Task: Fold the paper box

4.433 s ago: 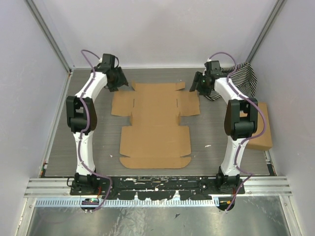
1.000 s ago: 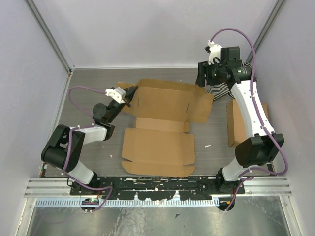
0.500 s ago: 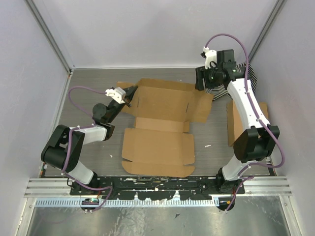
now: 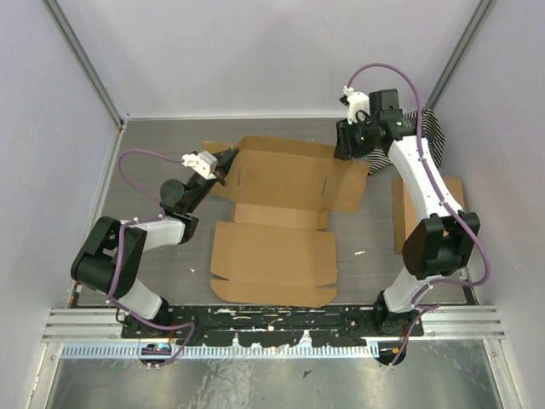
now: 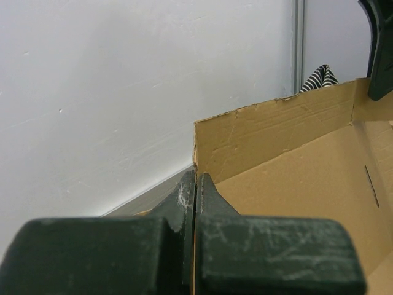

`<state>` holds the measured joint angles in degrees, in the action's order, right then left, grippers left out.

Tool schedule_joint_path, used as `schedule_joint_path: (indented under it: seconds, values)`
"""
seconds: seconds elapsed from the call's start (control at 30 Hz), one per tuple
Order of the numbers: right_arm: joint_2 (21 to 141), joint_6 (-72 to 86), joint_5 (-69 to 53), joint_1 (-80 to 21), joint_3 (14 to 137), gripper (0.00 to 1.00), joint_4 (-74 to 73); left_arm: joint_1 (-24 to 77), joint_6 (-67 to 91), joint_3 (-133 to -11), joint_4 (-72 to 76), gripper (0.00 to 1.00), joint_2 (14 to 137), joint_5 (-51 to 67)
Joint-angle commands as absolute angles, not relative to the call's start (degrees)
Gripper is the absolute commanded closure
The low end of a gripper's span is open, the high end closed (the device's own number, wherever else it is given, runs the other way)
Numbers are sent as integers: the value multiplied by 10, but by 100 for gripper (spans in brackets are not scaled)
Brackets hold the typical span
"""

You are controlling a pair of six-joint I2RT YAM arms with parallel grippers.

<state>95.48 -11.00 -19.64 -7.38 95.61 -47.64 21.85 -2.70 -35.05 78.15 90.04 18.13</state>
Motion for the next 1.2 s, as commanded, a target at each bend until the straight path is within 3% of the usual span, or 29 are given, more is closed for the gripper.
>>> schedule_joint_path:
  seconds: [0.0,0.3,0.47,0.6,0.93,1.17]
  values:
    - [969,-110,-201,-93,970,63,-468,217,-22,-353,820,100,892,178]
    - [983,-78,-111,-135,972,84,-463,217,7,-370,810,99,892,164]
    - [983,-50,-56,-149,960,94,-424,217,4,-387,708,75,861,157]
    - [982,-22,-27,-154,949,96,-384,217,-7,-420,565,64,813,140]
    - [969,18,10,-167,896,96,-262,217,-58,-580,198,59,779,94]
    - [968,55,27,-172,858,96,-189,217,-12,-690,13,70,829,87]
